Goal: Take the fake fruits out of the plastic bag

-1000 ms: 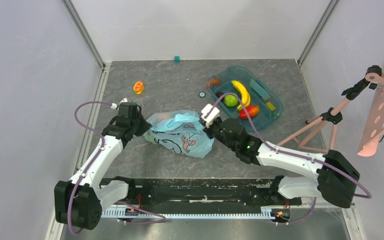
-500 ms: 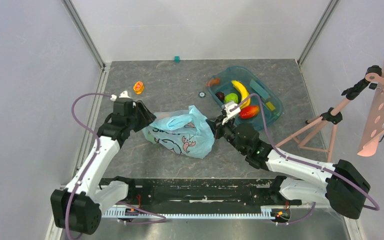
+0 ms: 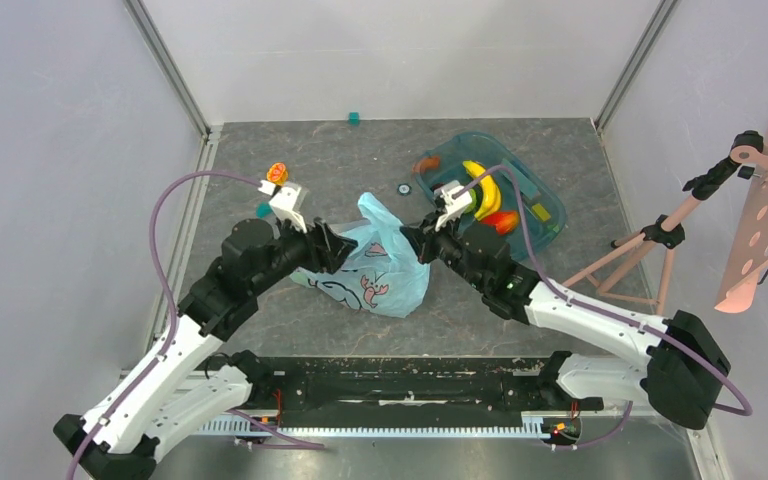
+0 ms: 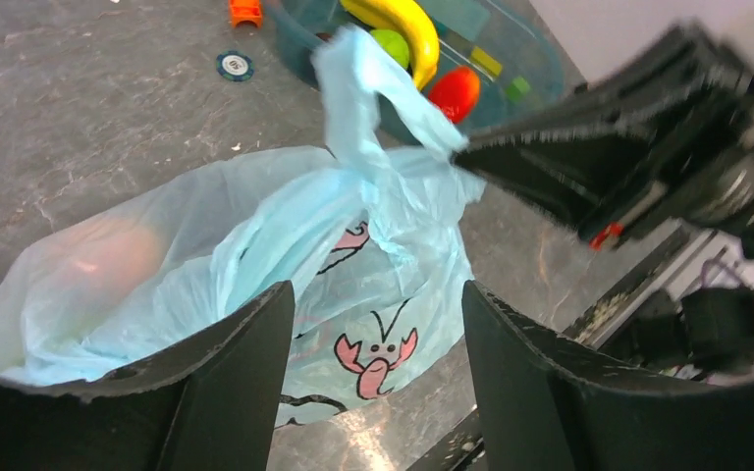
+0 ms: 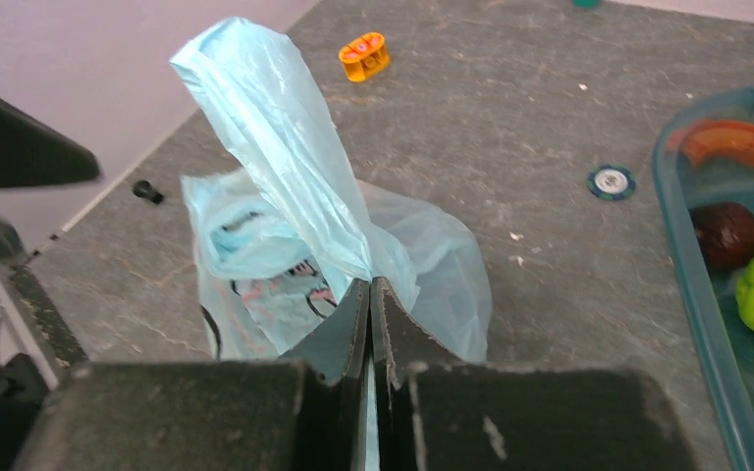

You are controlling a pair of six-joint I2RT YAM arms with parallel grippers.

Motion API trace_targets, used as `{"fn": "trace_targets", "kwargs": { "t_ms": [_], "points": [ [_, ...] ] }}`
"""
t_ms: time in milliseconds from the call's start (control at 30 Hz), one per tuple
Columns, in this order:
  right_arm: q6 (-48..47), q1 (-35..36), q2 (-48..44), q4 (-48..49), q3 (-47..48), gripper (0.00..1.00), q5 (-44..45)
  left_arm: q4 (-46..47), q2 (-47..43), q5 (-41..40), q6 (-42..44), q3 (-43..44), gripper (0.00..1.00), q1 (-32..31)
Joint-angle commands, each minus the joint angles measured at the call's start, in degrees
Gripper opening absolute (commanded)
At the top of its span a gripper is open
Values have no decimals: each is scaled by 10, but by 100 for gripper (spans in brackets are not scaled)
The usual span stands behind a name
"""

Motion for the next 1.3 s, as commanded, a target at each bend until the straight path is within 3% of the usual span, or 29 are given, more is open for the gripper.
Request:
{"fn": "trace_targets", "kwargs": {
  "t_ms": [0, 267, 533, 800, 867, 1000, 1267],
  "points": [
    [30, -6, 7, -27, 61, 0, -54, 82, -15, -7, 133, -41, 73, -38],
    [25, -7, 4, -42, 81, 0, -77, 101, 5, -57, 226, -59, 82, -58],
    [28, -7, 4, -40, 87, 0, -108, 120, 64, -73, 258, -43, 82, -99],
    [29, -7, -14, -43, 82, 0, -140, 135, 117, -218, 262, -28, 77, -134],
    [29, -8, -22, -46, 79, 0, -145, 140, 122, -240, 263, -27, 73, -135],
    [34, -7, -38, -47, 68, 0, -151, 149, 130, -260, 264, -25, 54, -135],
    [34, -7, -61, -53, 48, 0, -133, 132, 135, -243, 247, -4, 23, -135]
  ]
}}
